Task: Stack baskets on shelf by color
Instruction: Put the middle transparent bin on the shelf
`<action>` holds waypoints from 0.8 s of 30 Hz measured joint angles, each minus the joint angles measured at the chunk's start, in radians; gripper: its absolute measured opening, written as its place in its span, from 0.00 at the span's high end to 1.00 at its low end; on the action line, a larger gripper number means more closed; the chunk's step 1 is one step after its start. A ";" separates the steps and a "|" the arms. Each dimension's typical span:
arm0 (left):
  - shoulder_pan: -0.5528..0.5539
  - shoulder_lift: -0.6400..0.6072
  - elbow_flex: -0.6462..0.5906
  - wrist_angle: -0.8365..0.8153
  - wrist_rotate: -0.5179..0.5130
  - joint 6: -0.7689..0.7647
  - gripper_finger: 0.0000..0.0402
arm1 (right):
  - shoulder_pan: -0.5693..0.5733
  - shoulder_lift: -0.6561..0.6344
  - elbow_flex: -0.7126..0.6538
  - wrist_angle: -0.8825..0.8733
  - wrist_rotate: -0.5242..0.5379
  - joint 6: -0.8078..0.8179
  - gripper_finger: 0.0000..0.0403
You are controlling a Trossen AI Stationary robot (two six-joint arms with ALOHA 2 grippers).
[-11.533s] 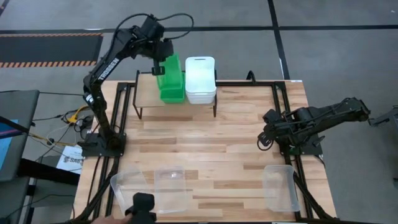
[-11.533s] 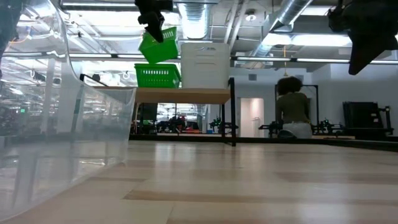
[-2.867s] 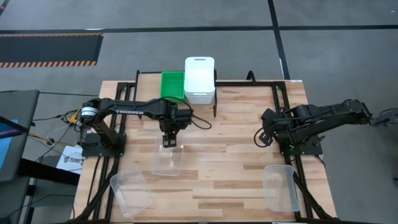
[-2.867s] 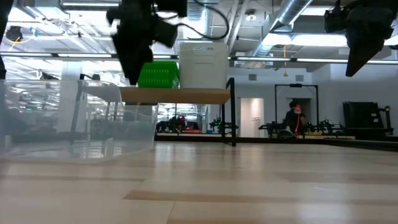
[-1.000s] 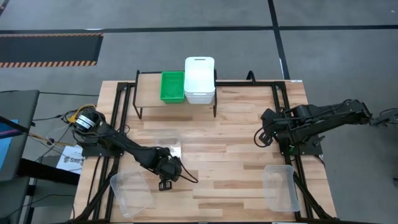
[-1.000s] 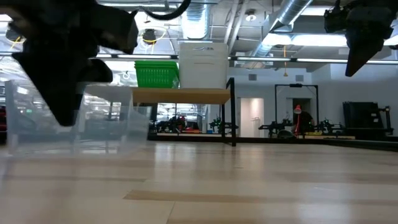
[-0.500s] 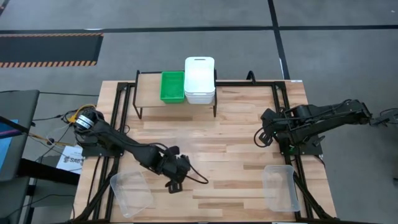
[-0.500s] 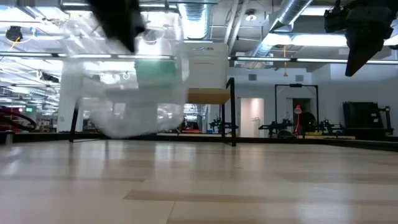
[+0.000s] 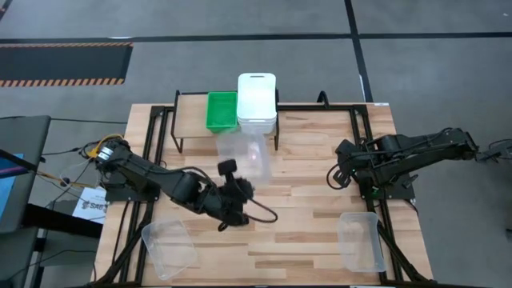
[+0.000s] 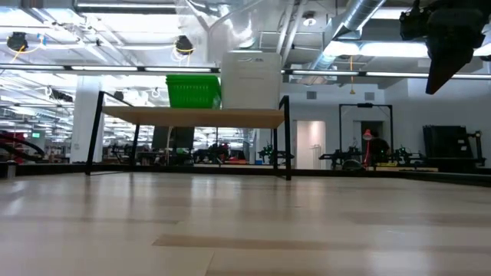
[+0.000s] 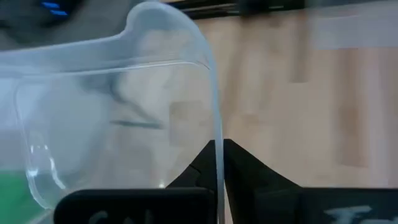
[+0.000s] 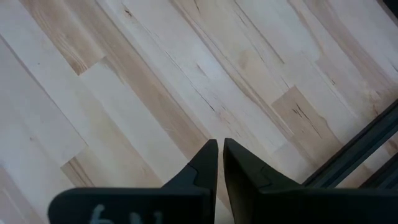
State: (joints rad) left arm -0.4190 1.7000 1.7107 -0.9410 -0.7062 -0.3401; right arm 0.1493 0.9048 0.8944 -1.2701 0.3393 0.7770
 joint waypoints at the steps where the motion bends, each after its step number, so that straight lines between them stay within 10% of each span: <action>1: 0.006 0.000 0.015 -0.037 -0.039 0.000 1.00 | 0.000 0.000 0.000 0.000 0.000 0.000 0.87; 14: 0.167 -0.069 0.082 -0.636 -0.174 -0.047 1.00 | -0.001 0.000 0.000 0.003 0.005 0.001 0.87; 24: 0.388 -0.286 -0.067 -0.621 0.070 0.218 1.00 | -0.001 0.000 0.000 0.010 0.008 0.001 0.87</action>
State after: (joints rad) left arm -0.0308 1.4145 1.6442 -1.5615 -0.6360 -0.1217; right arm 0.1482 0.9051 0.8944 -1.2603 0.3473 0.7780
